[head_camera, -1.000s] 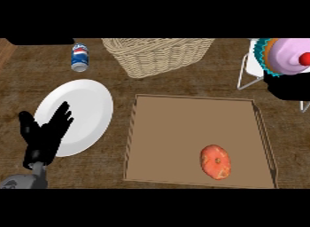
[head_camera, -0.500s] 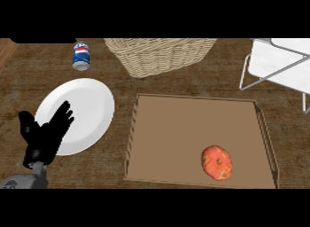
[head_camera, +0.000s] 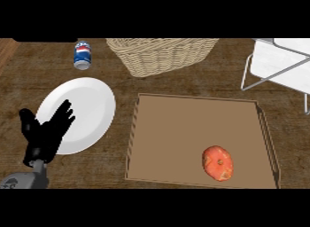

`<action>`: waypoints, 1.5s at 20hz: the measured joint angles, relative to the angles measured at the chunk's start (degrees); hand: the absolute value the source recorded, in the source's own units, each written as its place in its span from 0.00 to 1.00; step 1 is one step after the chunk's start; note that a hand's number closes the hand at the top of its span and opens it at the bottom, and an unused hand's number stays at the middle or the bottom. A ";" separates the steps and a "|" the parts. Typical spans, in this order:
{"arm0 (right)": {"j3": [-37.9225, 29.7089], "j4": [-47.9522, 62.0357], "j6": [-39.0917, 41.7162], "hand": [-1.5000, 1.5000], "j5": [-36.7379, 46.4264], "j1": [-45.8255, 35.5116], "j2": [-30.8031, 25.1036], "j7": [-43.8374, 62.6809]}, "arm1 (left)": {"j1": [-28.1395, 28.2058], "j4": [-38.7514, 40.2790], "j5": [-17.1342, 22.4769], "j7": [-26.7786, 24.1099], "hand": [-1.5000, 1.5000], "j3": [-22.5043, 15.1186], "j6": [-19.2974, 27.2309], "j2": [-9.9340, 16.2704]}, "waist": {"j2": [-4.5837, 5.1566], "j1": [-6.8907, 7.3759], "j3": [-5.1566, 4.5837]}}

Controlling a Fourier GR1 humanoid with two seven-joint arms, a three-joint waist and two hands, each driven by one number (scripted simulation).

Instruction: Pick the cupcake from the tray and place it in the tiered shelf

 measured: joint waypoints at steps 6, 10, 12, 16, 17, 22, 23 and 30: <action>0.82 10.66 -0.51 1.00 1.36 -1.15 -2.18 -8.37 | 0.18 -0.59 0.10 0.46 0.50 0.54 -1.02 -0.07 | 0.10 0.20 -0.04; 1.85 17.15 -3.84 1.00 3.75 -1.42 -2.08 -13.78 | 0.00 -0.23 -0.79 0.15 0.50 0.50 -1.14 -0.40 | 0.13 0.32 0.00; 2.19 19.59 -5.59 1.00 4.77 -1.75 -1.75 -15.55 | 0.07 -0.37 -0.51 0.52 0.50 1.07 -1.67 -0.07 | 0.15 0.34 -0.03; 1.97 26.41 -8.57 1.00 6.42 -2.91 -2.66 -20.68 | 0.20 0.01 -1.26 -0.68 0.50 1.05 -1.59 -0.95 | 0.18 0.48 0.03; 2.12 28.25 -9.66 1.00 7.07 -3.49 -2.53 -21.60 | 0.16 -0.41 -1.13 -0.12 0.50 1.03 -1.73 -1.00 | 0.21 0.59 0.03; 1.88 35.70 -13.65 1.00 8.71 -5.51 -2.87 -27.69 | 0.56 -1.16 -1.52 -0.06 0.50 1.25 -2.03 -1.12 | 0.31 0.73 -0.03; 1.81 36.53 -14.25 1.00 8.78 -5.82 -2.68 -28.59 | 0.29 -1.19 -1.45 0.89 0.50 1.40 -2.08 -0.96 | 0.30 0.67 -0.03; 1.43 41.76 -15.25 1.00 9.14 -8.23 -2.71 -32.79 | 0.25 -0.51 -1.86 0.32 0.50 2.03 -2.50 -1.59 | 0.17 0.54 0.05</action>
